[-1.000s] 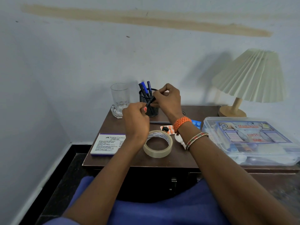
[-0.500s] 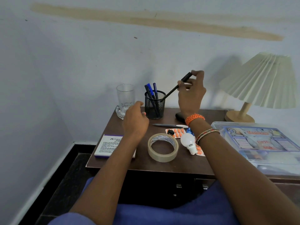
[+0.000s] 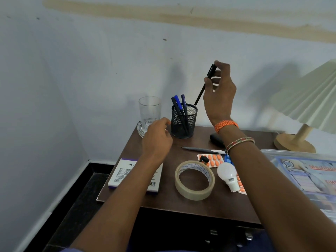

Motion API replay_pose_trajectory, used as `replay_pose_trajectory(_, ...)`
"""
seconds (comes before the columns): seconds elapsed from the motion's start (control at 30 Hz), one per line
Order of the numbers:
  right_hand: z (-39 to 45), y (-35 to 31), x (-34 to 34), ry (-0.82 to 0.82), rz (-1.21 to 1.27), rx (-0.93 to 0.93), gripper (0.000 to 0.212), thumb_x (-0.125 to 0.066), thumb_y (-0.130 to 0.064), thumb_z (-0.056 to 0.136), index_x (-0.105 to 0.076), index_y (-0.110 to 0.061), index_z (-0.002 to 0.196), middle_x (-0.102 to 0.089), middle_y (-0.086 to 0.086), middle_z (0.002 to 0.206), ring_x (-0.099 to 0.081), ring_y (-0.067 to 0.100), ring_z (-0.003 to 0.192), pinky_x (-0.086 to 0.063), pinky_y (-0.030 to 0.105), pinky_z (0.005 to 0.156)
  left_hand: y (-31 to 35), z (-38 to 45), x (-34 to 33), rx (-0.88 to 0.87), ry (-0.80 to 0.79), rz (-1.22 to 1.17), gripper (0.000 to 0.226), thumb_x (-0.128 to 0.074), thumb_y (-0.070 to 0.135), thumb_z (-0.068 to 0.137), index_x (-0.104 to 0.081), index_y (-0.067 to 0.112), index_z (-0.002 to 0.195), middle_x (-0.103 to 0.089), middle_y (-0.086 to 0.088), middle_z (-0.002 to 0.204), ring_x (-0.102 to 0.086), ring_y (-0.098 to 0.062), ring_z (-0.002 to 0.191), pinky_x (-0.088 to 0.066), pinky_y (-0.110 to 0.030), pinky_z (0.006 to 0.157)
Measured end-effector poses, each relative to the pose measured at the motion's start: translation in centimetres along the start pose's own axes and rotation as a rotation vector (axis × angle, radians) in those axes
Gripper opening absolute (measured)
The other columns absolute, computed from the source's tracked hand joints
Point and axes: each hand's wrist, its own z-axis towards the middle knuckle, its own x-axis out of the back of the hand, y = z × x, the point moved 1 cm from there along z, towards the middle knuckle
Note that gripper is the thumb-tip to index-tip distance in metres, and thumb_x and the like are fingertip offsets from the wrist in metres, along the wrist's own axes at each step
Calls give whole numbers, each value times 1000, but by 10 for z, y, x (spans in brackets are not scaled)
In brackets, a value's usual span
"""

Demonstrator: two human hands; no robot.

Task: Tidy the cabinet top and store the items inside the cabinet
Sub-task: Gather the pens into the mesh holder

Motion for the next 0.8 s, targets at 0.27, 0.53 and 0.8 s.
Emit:
replay_pose_trajectory(0.27, 1, 30, -21, -234, -93, -180, 41, -57, 1, 86, -53, -20, 121, -67, 8, 98, -62, 19, 72, -49, 21, 60, 1, 4, -6, -87, -15, 25, 36, -48, 6, 93, -53, 15, 128, -60, -6, 123, -56, -21, 111, -46, -34, 93)
replay_pose_trajectory(0.53, -10, 41, -31, -445, -286, -248, 38, -56, 0, 76, -52, -17, 110, -64, 14, 85, -57, 27, 69, -44, 27, 58, -1, 4, -8, -118, -21, 31, 36, -48, 7, 93, -53, 16, 128, -61, -5, 123, -56, -20, 110, -47, -32, 91)
replay_pose_trajectory(0.8, -9, 43, -29, -513, -428, -282, 48, -48, -9, 87, -49, -22, 133, -62, 12, 118, -58, 32, 106, -47, 36, 84, -6, 5, -7, -101, -16, -4, 33, -49, 5, 92, -57, 14, 123, -63, -7, 120, -59, -21, 106, -46, -30, 88)
